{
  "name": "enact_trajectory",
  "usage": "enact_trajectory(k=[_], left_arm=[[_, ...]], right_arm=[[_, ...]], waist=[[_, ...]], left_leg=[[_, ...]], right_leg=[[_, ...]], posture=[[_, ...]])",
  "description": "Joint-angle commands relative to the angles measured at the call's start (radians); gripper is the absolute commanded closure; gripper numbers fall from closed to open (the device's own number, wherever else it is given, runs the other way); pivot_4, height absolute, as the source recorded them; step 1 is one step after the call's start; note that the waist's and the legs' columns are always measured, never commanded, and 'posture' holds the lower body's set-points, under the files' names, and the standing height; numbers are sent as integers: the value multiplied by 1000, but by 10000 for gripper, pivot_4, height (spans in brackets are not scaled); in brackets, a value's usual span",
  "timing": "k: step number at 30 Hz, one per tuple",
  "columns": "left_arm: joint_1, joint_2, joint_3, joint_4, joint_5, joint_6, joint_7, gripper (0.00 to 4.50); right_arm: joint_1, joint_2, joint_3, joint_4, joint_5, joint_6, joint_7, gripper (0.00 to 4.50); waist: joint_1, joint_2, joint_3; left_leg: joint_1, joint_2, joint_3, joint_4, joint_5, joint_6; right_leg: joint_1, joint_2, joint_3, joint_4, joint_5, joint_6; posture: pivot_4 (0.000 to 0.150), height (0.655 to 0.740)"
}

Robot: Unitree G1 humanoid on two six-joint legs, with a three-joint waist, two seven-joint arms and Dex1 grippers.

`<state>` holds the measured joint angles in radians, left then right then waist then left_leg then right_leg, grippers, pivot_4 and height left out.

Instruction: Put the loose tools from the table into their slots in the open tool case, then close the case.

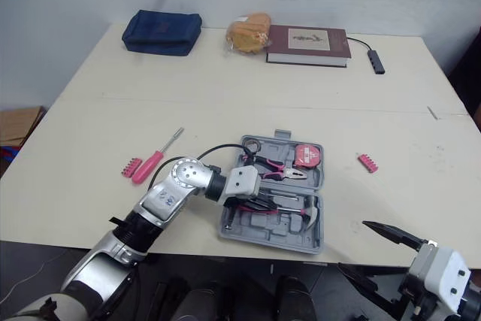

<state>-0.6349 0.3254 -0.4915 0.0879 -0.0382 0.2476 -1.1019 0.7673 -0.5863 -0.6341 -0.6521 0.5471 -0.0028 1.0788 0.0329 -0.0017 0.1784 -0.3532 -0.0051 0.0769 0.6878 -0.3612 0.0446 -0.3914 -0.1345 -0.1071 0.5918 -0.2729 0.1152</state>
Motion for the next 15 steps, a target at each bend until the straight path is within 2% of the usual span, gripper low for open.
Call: enact_trajectory(k=[1, 4, 8, 15], left_arm=[[6, 26, -63, 12, 76, 69, 4, 44886], [-5, 33, -92, 23, 94, 67, -9, 44886], [-17, 42, -147, 42, 133, 162, -18, 44886], [-11, 53, -248, 159, 209, 140, -16, 44886]], right_arm=[[13, 2, -20, 1, 2, -21, 1, 0], [9, 2, -19, 3, 2, -21, -3, 0], [8, 4, -13, 0, -1, -21, -8, 0], [11, 9, -11, -11, -2, -18, -19, 0]], waist=[[1, 0, -1], [2, 1, -4], [6, 1, -11], [10, -1, -33]], left_leg=[[0, 0, 0, 0, 0, 0], [1, 0, 0, 0, 0, 0], [1, 0, 0, 0, -1, 0], [3, 1, 0, 0, -3, 1]], right_leg=[[0, 0, 0, 0, 0, 0], [0, -1, 0, -1, 0, 0], [1, -4, 0, -1, 0, 0], [2, -7, 0, -2, -1, -2]], posture=[[1500, 7400], [1500, 7400], [1500, 7400], [1500, 7400]])
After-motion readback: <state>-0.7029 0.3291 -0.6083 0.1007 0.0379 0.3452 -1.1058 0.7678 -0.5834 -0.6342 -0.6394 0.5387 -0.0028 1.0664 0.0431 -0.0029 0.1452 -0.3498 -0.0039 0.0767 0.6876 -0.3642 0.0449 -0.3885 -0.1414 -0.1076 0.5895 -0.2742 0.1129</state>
